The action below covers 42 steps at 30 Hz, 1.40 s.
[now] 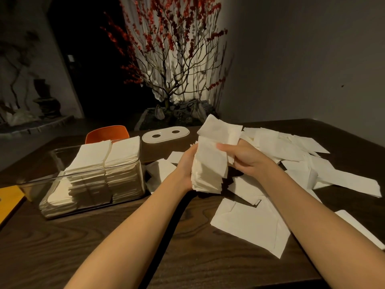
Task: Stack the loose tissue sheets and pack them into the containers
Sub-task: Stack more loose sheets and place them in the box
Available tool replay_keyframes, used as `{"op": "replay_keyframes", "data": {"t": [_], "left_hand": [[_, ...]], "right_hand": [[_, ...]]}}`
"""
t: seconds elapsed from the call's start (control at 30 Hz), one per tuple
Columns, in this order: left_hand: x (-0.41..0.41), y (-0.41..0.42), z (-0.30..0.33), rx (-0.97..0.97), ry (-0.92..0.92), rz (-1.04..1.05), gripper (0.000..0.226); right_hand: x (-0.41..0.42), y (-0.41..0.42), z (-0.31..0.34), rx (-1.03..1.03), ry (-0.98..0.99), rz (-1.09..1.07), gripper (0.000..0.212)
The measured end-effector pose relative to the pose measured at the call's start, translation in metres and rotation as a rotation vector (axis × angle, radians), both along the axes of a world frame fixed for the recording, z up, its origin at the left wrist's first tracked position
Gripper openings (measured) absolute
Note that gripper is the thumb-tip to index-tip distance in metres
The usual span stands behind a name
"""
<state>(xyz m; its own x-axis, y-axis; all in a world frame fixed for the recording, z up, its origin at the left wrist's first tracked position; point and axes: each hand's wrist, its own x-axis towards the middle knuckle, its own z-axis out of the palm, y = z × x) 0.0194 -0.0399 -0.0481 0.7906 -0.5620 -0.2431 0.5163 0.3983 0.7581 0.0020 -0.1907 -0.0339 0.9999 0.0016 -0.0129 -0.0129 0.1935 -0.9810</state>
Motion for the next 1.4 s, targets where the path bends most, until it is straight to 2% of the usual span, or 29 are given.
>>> {"op": "replay_keyframes", "data": {"t": [0.07,0.13,0.3,0.43,0.5,0.57,0.63,0.73,0.83,0.87,0.93,1.0,1.1,1.2,1.4], "left_hand": [[0.000,-0.001,0.000,-0.018,0.006,-0.017,0.030],[0.004,0.000,-0.002,-0.030,0.017,-0.037,0.029],[0.006,0.003,-0.002,0.008,0.023,-0.038,0.039],[0.005,0.009,-0.001,0.200,-0.036,-0.051,0.020],[0.001,0.010,0.001,0.200,-0.037,-0.093,0.017],[0.001,0.011,0.002,0.159,0.008,-0.105,0.026],[0.002,0.010,0.000,0.133,0.057,-0.085,0.043],[0.002,0.008,0.000,0.062,0.088,-0.027,0.052],[0.005,0.007,0.000,-0.022,0.108,0.076,0.045],[0.006,0.006,0.000,-0.024,0.109,0.112,0.040],[0.009,0.005,-0.002,-0.017,0.110,0.180,0.045],[0.008,0.003,-0.001,-0.016,0.097,0.229,0.047],[0.004,-0.002,0.001,-0.049,0.062,0.192,0.041],[0.004,-0.002,0.002,-0.068,0.060,0.205,0.044],[0.008,0.001,-0.001,-0.093,0.065,0.261,0.035]], "right_hand": [[0.004,0.002,-0.003,-0.197,-0.038,-0.102,0.023],[0.006,0.003,-0.006,-0.286,-0.051,-0.162,0.027],[0.006,0.004,-0.006,-0.327,-0.014,-0.180,0.033],[0.005,0.004,-0.005,-0.331,0.003,-0.175,0.028],[0.006,0.004,-0.005,-0.355,0.030,-0.183,0.033],[0.009,0.005,-0.005,-0.364,0.074,-0.199,0.037],[0.010,0.007,-0.004,-0.360,0.120,-0.265,0.039],[0.012,0.006,-0.002,-0.402,0.155,-0.389,0.041],[0.012,0.004,-0.005,-0.581,0.089,-0.496,0.040],[0.012,0.005,-0.005,-0.672,0.015,-0.530,0.036],[0.010,0.008,-0.008,-0.902,-0.169,-0.550,0.028],[0.006,0.013,-0.012,-1.092,-0.313,-0.460,0.026],[-0.003,0.026,-0.010,-1.282,-0.380,-0.274,0.036],[-0.009,0.038,-0.008,-1.275,-0.383,-0.173,0.035],[-0.016,0.042,-0.003,-0.916,-0.302,-0.084,0.039]]}}
